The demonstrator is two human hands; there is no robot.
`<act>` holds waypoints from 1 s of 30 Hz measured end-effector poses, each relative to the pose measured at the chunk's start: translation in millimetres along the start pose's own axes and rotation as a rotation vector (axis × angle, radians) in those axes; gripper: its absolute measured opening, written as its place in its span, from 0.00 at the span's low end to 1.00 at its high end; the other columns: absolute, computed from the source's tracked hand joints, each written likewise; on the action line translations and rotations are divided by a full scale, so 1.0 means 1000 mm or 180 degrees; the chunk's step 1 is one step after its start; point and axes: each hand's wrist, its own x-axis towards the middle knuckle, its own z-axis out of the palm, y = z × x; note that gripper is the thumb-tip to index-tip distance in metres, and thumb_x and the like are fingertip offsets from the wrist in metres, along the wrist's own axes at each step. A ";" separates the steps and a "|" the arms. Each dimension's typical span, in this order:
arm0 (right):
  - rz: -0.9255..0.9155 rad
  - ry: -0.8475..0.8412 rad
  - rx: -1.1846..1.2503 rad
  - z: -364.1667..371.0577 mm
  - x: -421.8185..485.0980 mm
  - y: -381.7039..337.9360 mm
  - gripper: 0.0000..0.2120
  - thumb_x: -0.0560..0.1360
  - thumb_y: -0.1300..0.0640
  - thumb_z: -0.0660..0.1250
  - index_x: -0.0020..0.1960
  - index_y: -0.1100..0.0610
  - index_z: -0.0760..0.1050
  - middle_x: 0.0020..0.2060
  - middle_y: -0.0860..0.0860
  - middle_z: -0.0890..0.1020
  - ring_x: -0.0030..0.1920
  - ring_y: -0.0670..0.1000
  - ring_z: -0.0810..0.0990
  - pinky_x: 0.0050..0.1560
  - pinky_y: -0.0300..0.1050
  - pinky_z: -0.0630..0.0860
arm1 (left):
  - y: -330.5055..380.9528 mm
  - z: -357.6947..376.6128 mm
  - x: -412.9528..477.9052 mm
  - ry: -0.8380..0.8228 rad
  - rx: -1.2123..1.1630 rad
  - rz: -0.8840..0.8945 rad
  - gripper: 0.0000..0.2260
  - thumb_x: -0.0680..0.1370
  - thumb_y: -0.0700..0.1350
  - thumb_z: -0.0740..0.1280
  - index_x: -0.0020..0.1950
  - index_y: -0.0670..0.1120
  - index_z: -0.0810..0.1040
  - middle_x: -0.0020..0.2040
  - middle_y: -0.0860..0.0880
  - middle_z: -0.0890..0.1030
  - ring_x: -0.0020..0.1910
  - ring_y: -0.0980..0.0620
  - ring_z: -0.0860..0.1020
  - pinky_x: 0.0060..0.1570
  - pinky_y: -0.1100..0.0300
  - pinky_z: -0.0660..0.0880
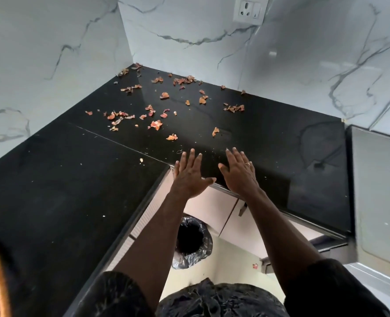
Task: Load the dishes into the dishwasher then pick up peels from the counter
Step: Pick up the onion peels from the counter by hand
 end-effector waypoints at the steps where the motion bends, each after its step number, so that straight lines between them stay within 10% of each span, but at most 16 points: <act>1: -0.0009 -0.0064 -0.0009 0.003 0.001 -0.002 0.29 0.85 0.44 0.54 0.82 0.51 0.52 0.82 0.51 0.51 0.82 0.55 0.46 0.79 0.59 0.46 | -0.004 0.000 0.000 -0.0036 -0.0028 -0.0006 0.43 0.79 0.64 0.64 0.83 0.49 0.45 0.83 0.48 0.38 0.80 0.45 0.34 0.77 0.44 0.38; 14: -0.0117 -0.0028 0.0386 0.005 0.065 0.000 0.20 0.80 0.57 0.67 0.72 0.57 0.73 0.69 0.56 0.73 0.69 0.56 0.73 0.67 0.50 0.71 | -0.037 -0.012 0.048 -0.0090 -0.0495 0.0151 0.39 0.79 0.61 0.66 0.83 0.49 0.52 0.84 0.50 0.46 0.81 0.47 0.40 0.77 0.42 0.45; 24: -0.0441 -0.0282 -0.0065 0.004 0.196 -0.003 0.22 0.80 0.65 0.62 0.73 0.52 0.72 0.75 0.53 0.66 0.74 0.58 0.65 0.69 0.56 0.72 | -0.007 -0.018 0.109 0.0417 -0.3520 -0.0798 0.17 0.81 0.45 0.68 0.69 0.45 0.76 0.64 0.47 0.80 0.65 0.52 0.78 0.68 0.50 0.74; 30: -0.0847 -0.0326 -0.0198 0.013 0.222 0.016 0.12 0.78 0.62 0.67 0.60 0.53 0.82 0.62 0.53 0.77 0.61 0.54 0.76 0.59 0.52 0.79 | -0.001 -0.020 0.151 0.0525 -0.5233 -0.1510 0.15 0.82 0.44 0.64 0.66 0.39 0.78 0.63 0.40 0.81 0.65 0.43 0.79 0.67 0.48 0.75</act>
